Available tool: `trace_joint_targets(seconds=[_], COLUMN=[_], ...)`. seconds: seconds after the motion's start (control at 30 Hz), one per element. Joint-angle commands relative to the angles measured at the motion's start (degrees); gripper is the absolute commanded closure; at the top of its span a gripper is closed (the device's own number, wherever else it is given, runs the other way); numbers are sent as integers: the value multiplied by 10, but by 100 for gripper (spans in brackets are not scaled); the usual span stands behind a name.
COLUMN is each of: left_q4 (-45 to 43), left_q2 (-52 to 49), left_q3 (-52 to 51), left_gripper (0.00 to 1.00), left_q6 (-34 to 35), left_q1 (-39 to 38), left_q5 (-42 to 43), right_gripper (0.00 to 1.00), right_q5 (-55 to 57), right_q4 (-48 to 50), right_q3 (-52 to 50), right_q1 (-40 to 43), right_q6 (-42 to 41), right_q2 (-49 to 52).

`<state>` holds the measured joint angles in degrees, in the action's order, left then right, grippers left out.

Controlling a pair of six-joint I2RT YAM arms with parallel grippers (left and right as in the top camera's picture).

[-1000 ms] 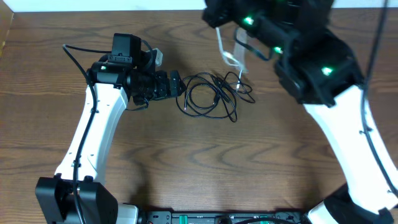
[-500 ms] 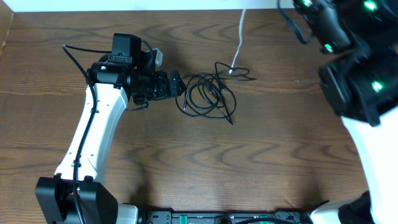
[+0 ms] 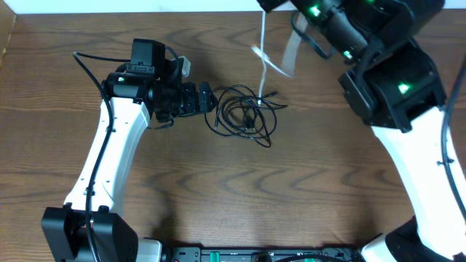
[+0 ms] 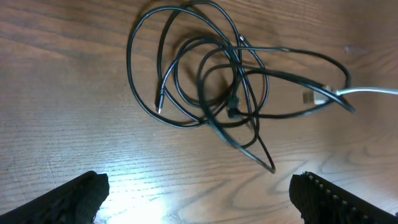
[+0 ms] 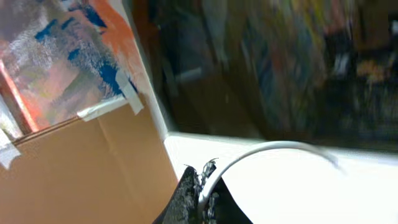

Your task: Untangle cables

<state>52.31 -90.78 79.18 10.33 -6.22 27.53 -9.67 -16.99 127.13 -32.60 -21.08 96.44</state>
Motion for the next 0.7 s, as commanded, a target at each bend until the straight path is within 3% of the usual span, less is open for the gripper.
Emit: trace_joint_targets(seconds=[0.0, 0.13, 0.2, 0.33, 0.47, 0.67], left_q4=[0, -1, -2, 1, 3, -1], left_q2=[-7, -7, -7, -7, -7, -8], left_q3=[-2, -2, -2, -2, -2, -2], left_gripper=[1, 1, 1, 1, 1, 1], left_q6=[-1, -1, -1, -1, -1, -1], left_q1=[0, 0, 0, 0, 0, 0], left_q5=[-1, -1, -1, -1, -1, -2], right_gripper=[99, 99, 99, 99, 99, 99], right_q5=[-42, -130, -57, 132, 104, 127], right_q4=[-12, -83, -80, 4, 16, -79], right_q3=[3, 3, 3, 4, 4, 3], right_q1=[-4, -25, -30, -20, -6, -2], right_q6=[24, 42, 69, 31, 26, 23], right_q2=[1, 3, 3, -1, -18, -22])
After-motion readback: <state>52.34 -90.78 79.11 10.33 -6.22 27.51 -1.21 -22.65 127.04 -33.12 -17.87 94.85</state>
